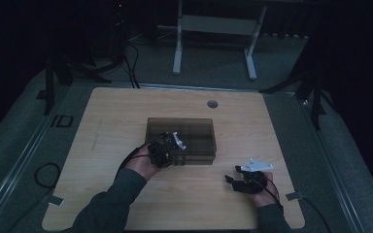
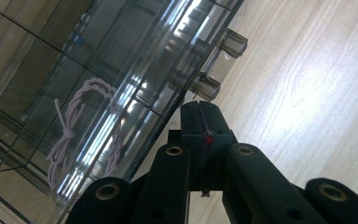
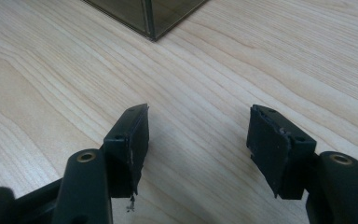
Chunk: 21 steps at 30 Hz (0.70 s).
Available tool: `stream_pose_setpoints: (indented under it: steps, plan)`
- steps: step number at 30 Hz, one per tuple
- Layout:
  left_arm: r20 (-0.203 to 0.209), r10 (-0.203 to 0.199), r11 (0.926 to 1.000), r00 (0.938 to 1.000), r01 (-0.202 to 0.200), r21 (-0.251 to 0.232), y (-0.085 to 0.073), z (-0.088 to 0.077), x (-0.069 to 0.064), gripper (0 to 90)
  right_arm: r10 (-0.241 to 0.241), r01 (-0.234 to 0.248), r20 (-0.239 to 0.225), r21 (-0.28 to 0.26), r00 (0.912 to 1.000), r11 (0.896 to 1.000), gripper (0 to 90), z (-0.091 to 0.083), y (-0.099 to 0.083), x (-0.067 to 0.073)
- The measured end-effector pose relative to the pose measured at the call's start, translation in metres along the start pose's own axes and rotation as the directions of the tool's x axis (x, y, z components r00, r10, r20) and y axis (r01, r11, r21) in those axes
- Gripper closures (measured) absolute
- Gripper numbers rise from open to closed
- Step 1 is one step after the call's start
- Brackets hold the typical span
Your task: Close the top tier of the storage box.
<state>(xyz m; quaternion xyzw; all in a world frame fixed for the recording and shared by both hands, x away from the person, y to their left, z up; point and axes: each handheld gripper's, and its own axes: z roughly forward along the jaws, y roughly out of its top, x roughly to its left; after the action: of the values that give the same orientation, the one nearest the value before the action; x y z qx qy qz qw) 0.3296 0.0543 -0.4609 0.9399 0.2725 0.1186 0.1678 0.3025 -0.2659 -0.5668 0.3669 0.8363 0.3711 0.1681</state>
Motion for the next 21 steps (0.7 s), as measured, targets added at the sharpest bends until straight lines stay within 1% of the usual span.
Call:
stream_pose_setpoints:
  steps: [5, 8, 10, 14, 16, 21]
  plan:
    - [-0.009, -0.013, 0.9999, 0.9999, 0.013, -0.007, 0.0011, 0.0015, 0.0023, 90.0, -0.001, 0.001, 0.0, 0.0, 1.0, 1.0, 39.0, 0.0, 0.0, -0.0001]
    - [-0.023, -0.018, 0.9998, 0.9996, 0.017, -0.013, 0.0017, 0.0025, 0.0035, 90.0, -0.002, 0.002, 0.0, 0.0, 1.0, 1.0, 39.0, 0.0001, 0.0, -0.0001]
    - [-0.035, -0.032, 0.9993, 0.9989, 0.031, -0.022, 0.0023, 0.0031, 0.0044, 90.0, -0.002, 0.002, 0.0, 0.0, 1.0, 1.0, 39.0, 0.0001, 0.0, -0.0001]
    - [-0.049, -0.046, 0.9984, 0.9977, 0.045, -0.033, 0.0038, 0.0043, 0.0062, 90.0, -0.001, 0.001, 0.0, 0.0, 1.0, 1.0, 39.0, 0.0001, 0.0, 0.0]
    - [-0.048, -0.053, 0.998, 0.9974, 0.051, -0.037, 0.0041, 0.0047, 0.0064, 90.0, -0.001, 0.001, 0.0, 0.0, 1.0, 1.0, 39.0, 0.0001, 0.0, -0.0001]
    - [-0.065, -0.054, 0.9978, 0.9964, 0.052, -0.042, 0.0042, 0.0059, 0.0039, 90.0, -0.001, 0.001, 0.0, 0.0, 1.0, 1.0, 39.0, 0.0, -0.0001, -0.0001]
